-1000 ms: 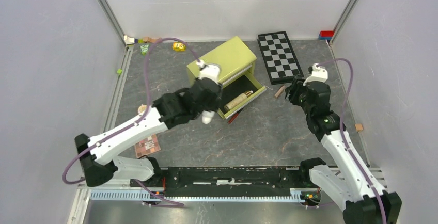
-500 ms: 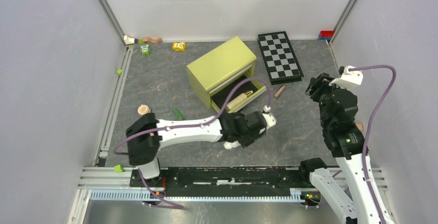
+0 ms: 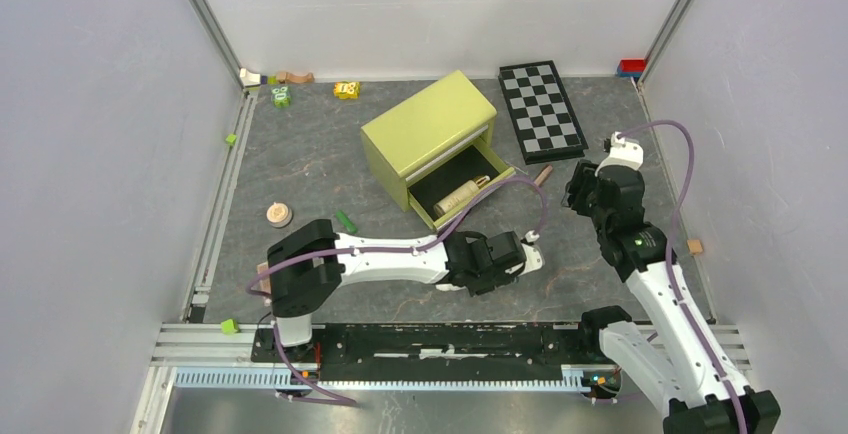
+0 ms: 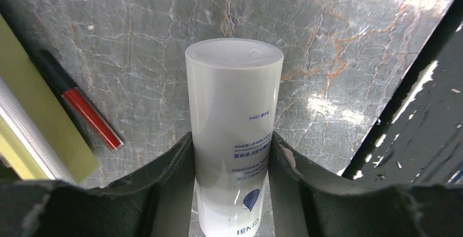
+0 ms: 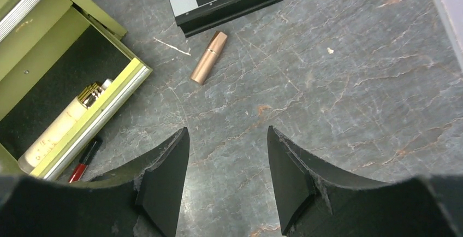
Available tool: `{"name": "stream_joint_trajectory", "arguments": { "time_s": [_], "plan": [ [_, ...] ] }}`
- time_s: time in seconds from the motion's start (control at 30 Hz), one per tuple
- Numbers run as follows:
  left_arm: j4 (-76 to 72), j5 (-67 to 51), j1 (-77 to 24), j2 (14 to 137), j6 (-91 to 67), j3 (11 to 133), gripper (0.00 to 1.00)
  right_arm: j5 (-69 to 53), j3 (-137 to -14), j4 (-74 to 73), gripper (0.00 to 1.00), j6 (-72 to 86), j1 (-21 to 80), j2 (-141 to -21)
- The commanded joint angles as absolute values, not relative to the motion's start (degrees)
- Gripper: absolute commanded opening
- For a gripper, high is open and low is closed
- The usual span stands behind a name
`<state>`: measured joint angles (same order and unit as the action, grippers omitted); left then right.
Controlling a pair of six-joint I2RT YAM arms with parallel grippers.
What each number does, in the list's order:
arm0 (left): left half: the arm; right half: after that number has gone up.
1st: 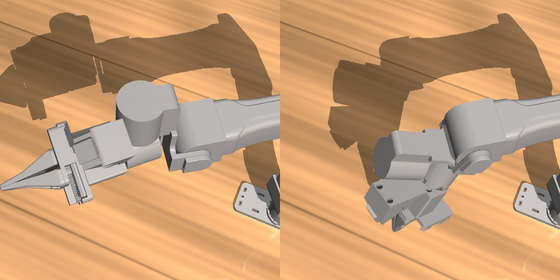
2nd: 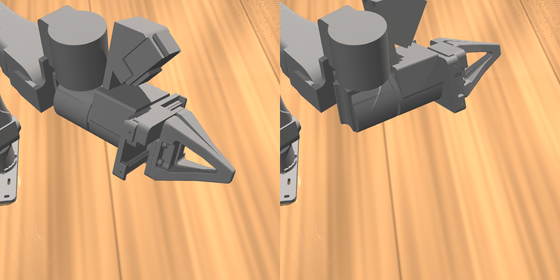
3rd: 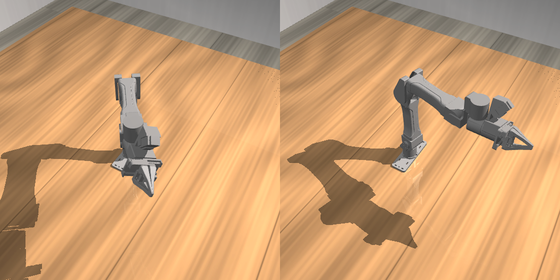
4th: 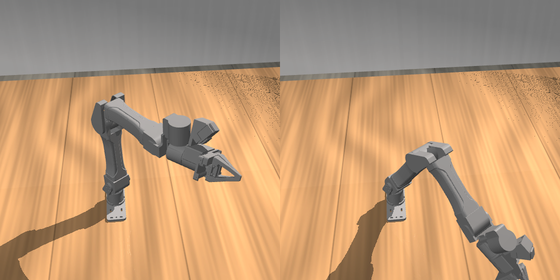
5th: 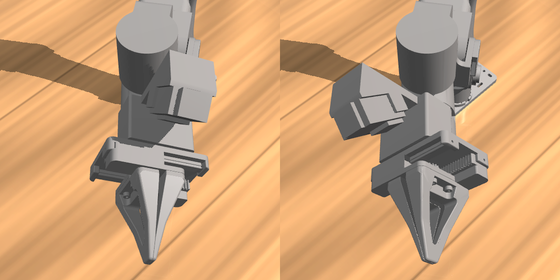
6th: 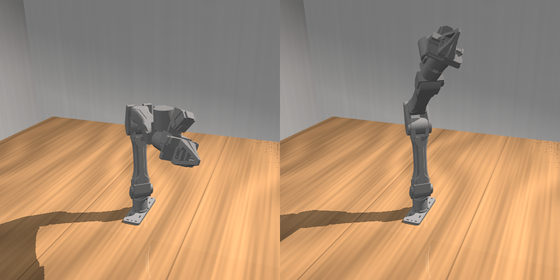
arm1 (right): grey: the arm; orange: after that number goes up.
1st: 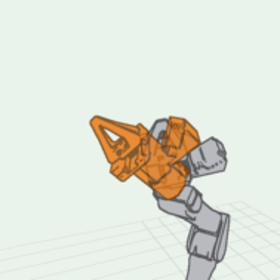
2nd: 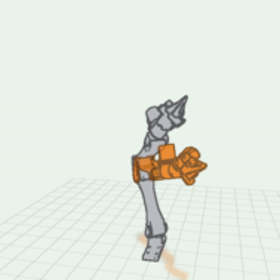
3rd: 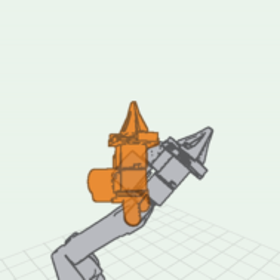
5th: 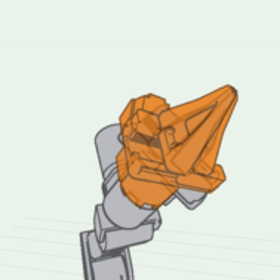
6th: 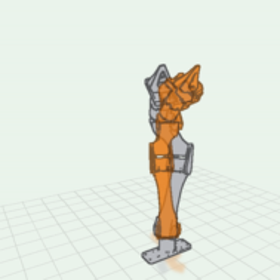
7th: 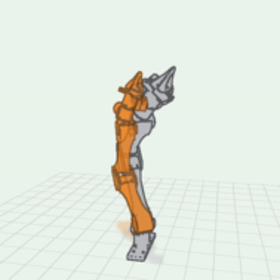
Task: Organize the makeup
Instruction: Move the makeup to the center of the board.
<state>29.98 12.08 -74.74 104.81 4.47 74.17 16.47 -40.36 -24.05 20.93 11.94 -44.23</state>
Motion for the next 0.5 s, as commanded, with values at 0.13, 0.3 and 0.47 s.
{"name": "stream_joint_trajectory", "arguments": {
  "time_s": [0.13, 0.3, 0.47],
  "plan": [
    [28.03, 14.12, -75.15, 107.57, 8.88, 72.8, 0.33, 12.07, -39.56, -21.81, 0.61, 21.71, 9.73, -46.02],
    [28.13, 14.85, -75.44, 108.28, 8.75, 72.52, 0.37, 9.7, -38.85, -21.52, 0.61, 21.67, 7.71, -47.54],
    [28.05, 15.68, -75.75, 108.63, 8.63, 72.1, 0.46, 4.95, -38.0, -20.55, 0.62, 21.73, 4.24, -49.35]
  ]
}}
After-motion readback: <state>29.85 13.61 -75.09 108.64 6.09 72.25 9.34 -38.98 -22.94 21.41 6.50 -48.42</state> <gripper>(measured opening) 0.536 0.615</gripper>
